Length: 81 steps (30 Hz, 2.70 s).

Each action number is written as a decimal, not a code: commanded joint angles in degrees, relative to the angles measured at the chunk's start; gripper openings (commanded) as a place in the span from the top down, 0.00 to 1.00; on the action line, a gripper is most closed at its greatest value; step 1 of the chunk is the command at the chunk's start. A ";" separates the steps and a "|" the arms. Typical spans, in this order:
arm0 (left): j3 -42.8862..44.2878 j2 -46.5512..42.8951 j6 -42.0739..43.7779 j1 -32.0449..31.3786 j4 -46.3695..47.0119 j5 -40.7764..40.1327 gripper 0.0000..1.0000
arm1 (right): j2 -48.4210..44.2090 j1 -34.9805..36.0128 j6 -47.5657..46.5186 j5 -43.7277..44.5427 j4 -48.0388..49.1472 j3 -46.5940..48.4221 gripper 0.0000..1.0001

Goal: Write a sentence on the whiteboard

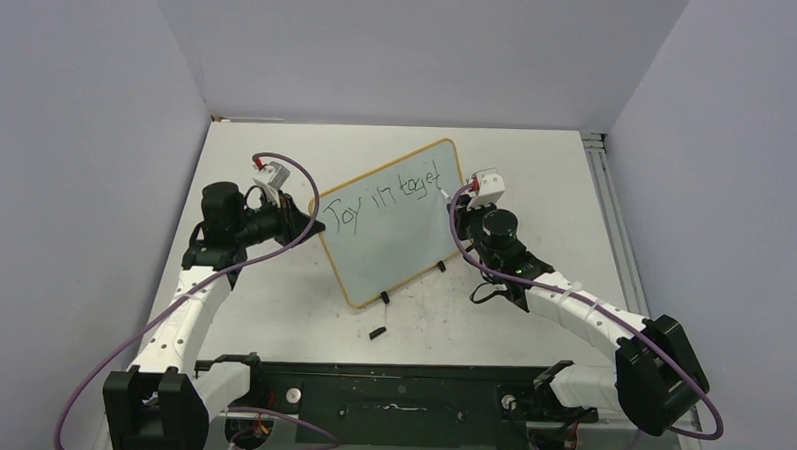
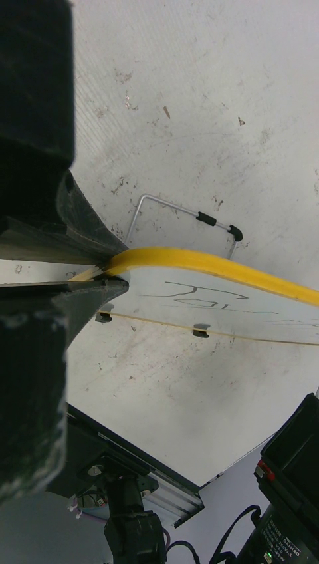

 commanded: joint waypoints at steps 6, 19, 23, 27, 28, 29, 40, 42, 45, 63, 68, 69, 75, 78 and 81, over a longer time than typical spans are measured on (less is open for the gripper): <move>1.11 0.53 1.76 0.14 -2.08 -0.82 1.00 | 0.27 0.22 -0.51 0.76 1.58 2.98 0.95; 1.08 0.39 1.76 0.13 -2.28 -1.17 1.00 | -6.26 -1.02 -1.06 -1.64 -0.99 3.90 0.95; 1.03 0.25 1.85 0.14 -2.37 -1.17 1.00 | -5.33 -2.73 -1.52 -4.52 -0.86 4.67 0.95; 1.02 0.09 1.89 0.09 -2.49 -1.17 1.00 | -4.68 -4.59 -1.60 -9.47 -0.19 5.42 0.95; 1.03 0.12 1.93 0.13 -2.50 -1.17 1.00 | -4.36 -5.02 -1.72 -10.49 -0.18 5.62 0.95; 1.03 0.11 1.94 0.14 -2.50 -1.22 1.00 | -4.17 -5.26 -1.99 -11.29 -0.18 5.80 0.95; 1.09 0.33 1.94 0.11 -2.53 -0.83 1.00 | -0.36 -6.36 -2.75 -12.47 1.45 8.22 0.95; 1.15 0.35 1.94 0.14 -2.58 -0.92 1.00 | 0.19 -6.46 -2.58 -11.35 1.75 8.57 0.95; 1.19 0.53 1.94 0.14 -2.55 -0.91 1.00 | 0.28 -6.61 -2.57 -10.25 2.54 8.72 0.95; 1.23 0.85 1.94 0.14 -2.58 -0.64 1.00 | 4.37 -7.35 -3.21 -9.91 4.67 11.06 0.95; 1.22 0.92 1.94 0.10 -2.58 -0.64 1.00 | 4.02 -7.34 -3.12 -10.04 3.92 9.87 0.95; 1.27 0.88 1.94 0.13 -2.58 -0.64 1.00 | 3.84 -7.34 -3.04 -10.12 3.64 9.52 0.95; 1.21 0.89 1.87 0.14 -2.58 -0.73 1.00 | 2.19 -7.30 -2.27 -10.20 2.19 6.25 0.95; 1.26 0.91 1.85 0.14 -2.57 -0.74 1.00 | 1.22 -7.18 -1.84 -10.15 1.23 4.77 0.95; 1.18 0.85 1.85 0.14 -2.51 -0.74 1.00 | 0.40 -7.13 -1.46 -10.20 0.88 3.43 0.95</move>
